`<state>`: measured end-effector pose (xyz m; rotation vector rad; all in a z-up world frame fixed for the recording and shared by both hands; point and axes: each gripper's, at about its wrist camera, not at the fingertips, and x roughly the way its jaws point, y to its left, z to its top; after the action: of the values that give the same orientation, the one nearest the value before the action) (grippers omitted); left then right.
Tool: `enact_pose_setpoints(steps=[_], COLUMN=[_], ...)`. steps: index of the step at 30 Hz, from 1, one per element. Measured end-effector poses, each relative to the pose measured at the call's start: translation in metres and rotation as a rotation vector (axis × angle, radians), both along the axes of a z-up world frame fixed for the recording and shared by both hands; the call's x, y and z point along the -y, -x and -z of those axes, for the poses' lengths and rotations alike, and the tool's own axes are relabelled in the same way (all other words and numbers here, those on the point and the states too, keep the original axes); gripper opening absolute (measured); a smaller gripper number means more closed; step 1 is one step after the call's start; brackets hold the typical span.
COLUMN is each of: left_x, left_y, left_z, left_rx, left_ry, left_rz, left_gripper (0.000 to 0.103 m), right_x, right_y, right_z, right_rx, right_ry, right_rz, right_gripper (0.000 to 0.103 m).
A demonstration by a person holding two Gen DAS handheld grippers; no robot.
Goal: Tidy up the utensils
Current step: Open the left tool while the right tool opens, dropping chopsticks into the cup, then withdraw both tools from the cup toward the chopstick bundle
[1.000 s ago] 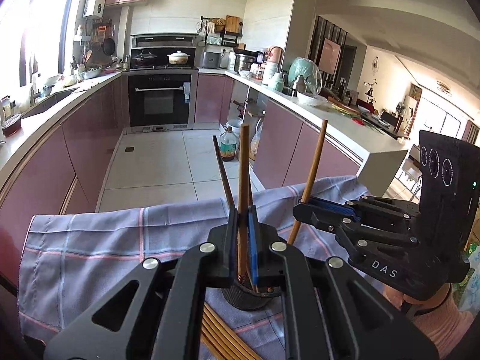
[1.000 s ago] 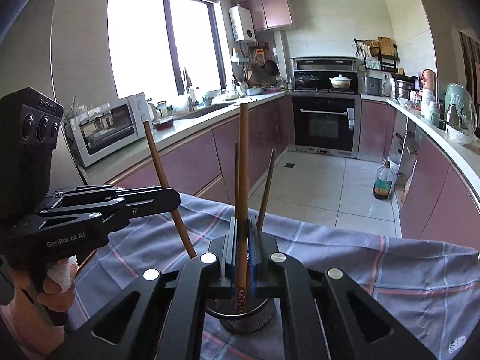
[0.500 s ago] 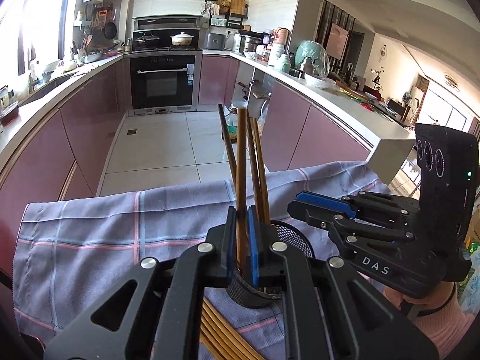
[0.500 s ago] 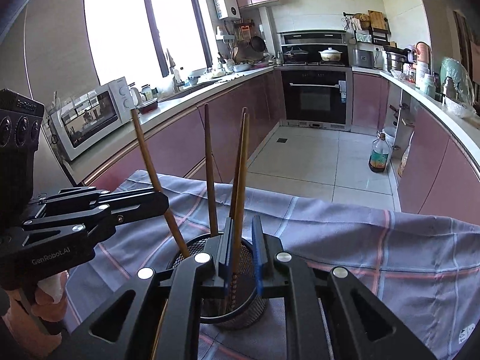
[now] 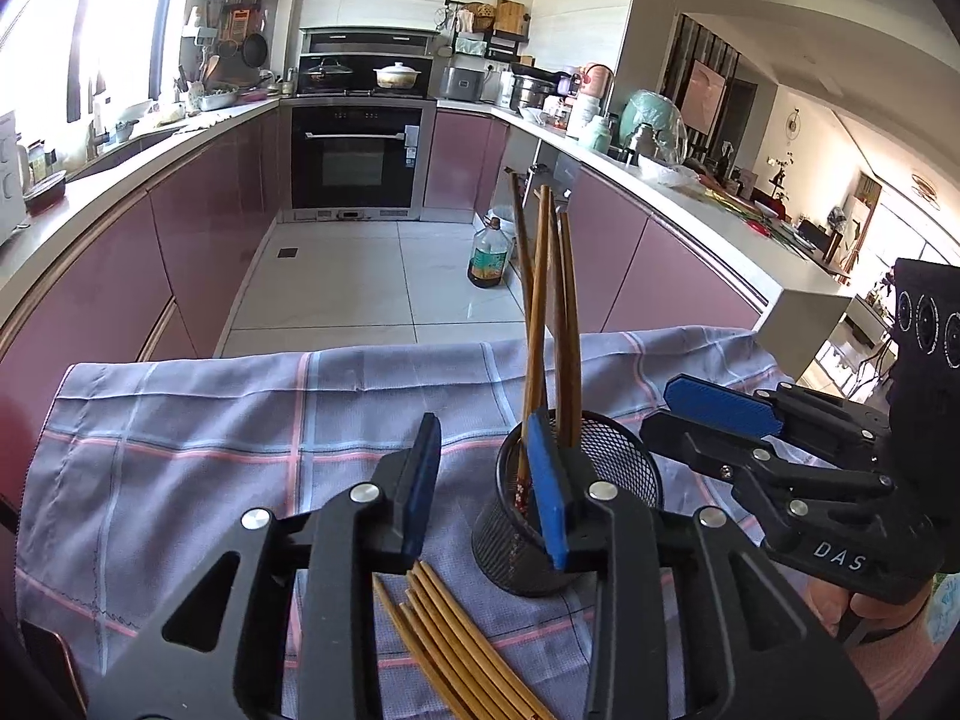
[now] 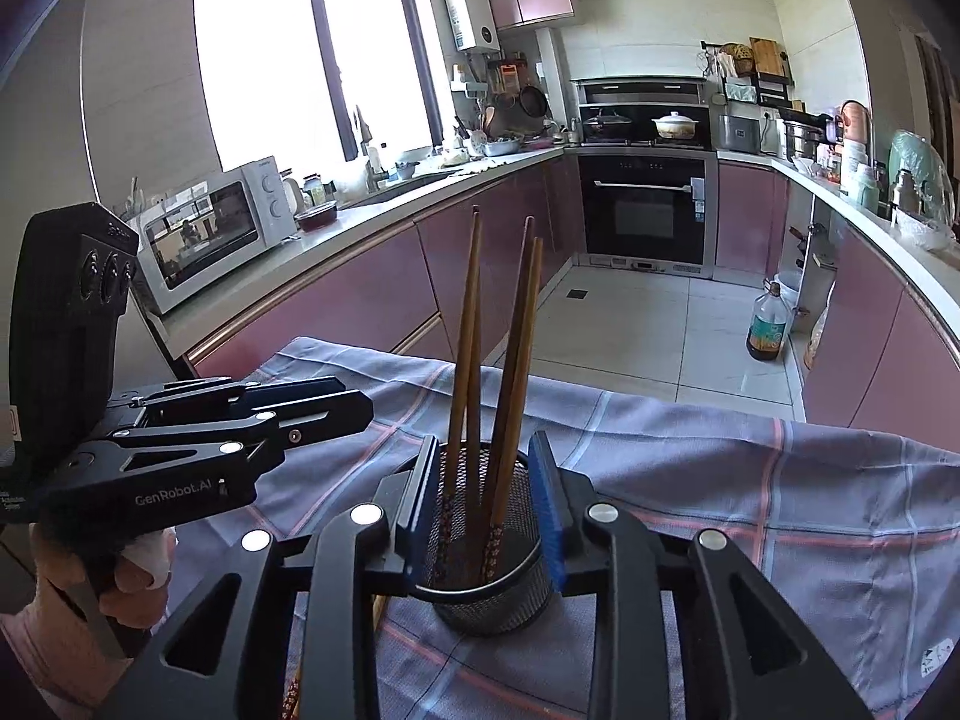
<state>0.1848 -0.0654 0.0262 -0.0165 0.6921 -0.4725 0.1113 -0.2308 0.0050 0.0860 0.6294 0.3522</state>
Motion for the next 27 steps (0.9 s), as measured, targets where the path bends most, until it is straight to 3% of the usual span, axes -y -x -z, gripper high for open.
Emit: enact_pose_setpoints(steps=[13,27], left_x=[-0.056,-0.074], left_y=[0.058,0.089], left_z=[0.016,0.092], left_rx=[0.05,-0.114], left_ry=[-0.021,-0.062], left_rz=[-0.099,-0.109], left_gripper=[0.047,0.049], right_x=[-0.036,-0.057], right_y=[0.046,0.053], right_z=[0.007,0.08], right_rx=[0.004,-0.222], right_ry=[0.038,0.061], right_rz=[-0.15,-0.176], right_gripper=[0.036,0.037])
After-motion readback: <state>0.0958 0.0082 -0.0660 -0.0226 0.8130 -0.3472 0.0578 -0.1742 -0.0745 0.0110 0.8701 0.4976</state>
